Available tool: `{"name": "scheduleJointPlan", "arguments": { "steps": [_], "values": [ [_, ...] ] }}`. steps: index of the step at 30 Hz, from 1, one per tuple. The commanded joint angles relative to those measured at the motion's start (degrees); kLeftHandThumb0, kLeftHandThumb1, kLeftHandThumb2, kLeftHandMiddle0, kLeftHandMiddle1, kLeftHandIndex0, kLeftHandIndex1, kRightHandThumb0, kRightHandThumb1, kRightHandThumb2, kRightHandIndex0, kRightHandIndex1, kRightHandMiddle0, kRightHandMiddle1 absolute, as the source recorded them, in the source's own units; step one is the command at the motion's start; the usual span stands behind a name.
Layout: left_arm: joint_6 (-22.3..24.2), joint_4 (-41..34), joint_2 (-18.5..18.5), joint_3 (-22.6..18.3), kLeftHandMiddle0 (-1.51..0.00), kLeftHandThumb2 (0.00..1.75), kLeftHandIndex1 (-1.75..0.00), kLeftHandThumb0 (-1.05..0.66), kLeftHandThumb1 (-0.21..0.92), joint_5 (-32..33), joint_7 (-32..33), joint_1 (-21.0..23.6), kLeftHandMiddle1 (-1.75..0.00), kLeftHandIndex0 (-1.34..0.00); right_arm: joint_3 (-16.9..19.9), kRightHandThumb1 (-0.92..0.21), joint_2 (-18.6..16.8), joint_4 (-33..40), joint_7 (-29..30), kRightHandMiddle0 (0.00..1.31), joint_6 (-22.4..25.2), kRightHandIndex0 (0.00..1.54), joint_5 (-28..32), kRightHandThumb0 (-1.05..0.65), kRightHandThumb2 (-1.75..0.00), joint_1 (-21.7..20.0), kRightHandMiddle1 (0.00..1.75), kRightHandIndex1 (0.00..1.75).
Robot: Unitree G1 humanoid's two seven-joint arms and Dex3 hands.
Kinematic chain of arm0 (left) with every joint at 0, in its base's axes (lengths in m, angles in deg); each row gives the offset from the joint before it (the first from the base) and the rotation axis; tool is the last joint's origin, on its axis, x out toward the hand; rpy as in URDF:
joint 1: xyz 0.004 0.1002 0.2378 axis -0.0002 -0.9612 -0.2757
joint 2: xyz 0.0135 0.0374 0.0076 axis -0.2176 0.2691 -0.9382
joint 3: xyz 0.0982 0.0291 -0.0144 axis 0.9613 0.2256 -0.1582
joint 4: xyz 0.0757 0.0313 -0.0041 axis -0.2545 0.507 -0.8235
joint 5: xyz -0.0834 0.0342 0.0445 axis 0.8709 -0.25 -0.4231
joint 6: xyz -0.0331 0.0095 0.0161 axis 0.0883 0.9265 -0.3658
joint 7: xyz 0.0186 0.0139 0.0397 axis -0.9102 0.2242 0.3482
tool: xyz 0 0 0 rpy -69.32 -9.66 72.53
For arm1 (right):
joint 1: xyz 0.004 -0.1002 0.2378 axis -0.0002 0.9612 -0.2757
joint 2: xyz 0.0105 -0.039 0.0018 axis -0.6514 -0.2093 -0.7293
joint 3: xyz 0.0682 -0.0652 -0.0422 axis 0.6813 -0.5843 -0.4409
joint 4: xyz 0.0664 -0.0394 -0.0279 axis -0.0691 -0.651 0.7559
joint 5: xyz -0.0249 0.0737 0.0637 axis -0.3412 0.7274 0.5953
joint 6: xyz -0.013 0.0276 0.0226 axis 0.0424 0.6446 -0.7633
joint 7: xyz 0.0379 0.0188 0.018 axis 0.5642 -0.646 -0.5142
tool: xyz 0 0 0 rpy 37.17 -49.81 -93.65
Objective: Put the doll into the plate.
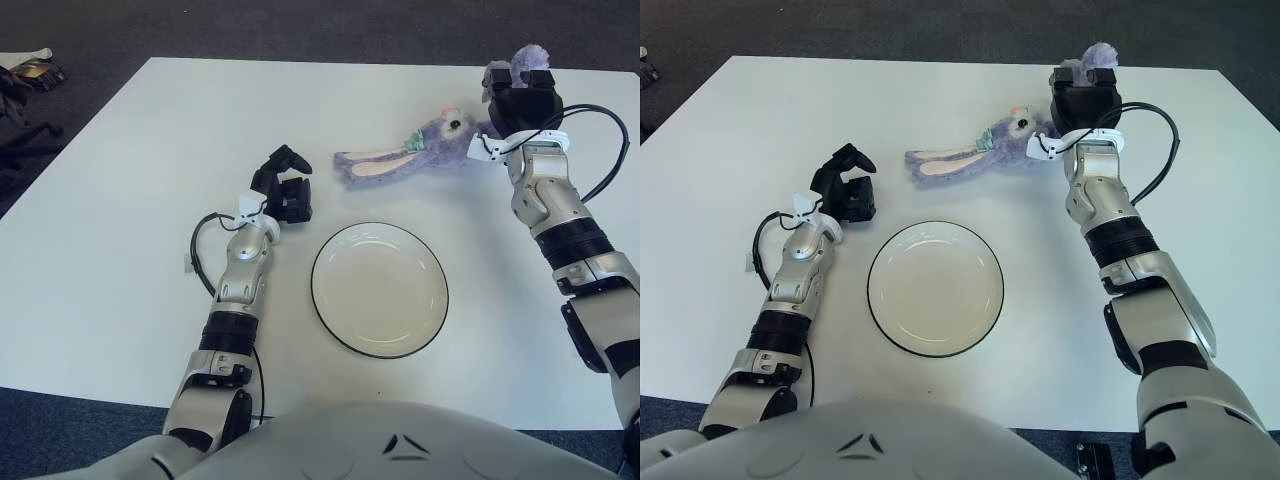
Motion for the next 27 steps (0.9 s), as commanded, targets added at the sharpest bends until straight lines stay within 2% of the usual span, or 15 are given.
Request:
{"name": "scheduleJointPlan", "arguments": {
  "steps": [1, 6, 18, 27],
  "values": [
    [-1.37, 3.01, 0.18, 0.11, -1.19, 1.34, -1.75, -0.47, 0.29, -0.36, 0.26, -3.14, -1.75, -0.62, 0.01, -0.09, -0.09, 2.31, -0.26, 0.0, 1.26, 0.18, -0.92, -0.22, -1.15, 0.81, 0.81, 0.26],
    [-2.63, 3.68, 0.05, 0.18, -1.19, 1.34, -1.75, -0.47, 0.3, -0.45, 0.02, -3.05, -1.75, -0.62, -0.31, -0.06, -0.06, 2.98, 0.58, 0.0, 2.08, 0.18, -1.76, -0.15, -1.2, 0.97, 0.85, 0.23],
    [-3.25, 4.36, -0.13, 0.3, -1.19, 1.34, -1.75, -0.47, 0.3, -0.45, -0.29, -3.04, -1.75, -0.62, -1.15, -0.07, 0.61, 2.93, -0.4, 0.0, 1.31, 0.19, -3.21, -0.12, -1.22, 0.11, 0.78, 0.2],
    [-3.43, 4.38, 0.11, 0.22, -1.18, 1.34, -1.75, -0.47, 0.29, -0.25, -0.28, -3.13, -1.75, -0.62, -1.53, -0.06, 1.26, 0.45, -4.37, 0.0, -1.44, 0.18, -1.7, -0.21, -1.19, -1.34, 0.73, 0.18]
  ]
}}
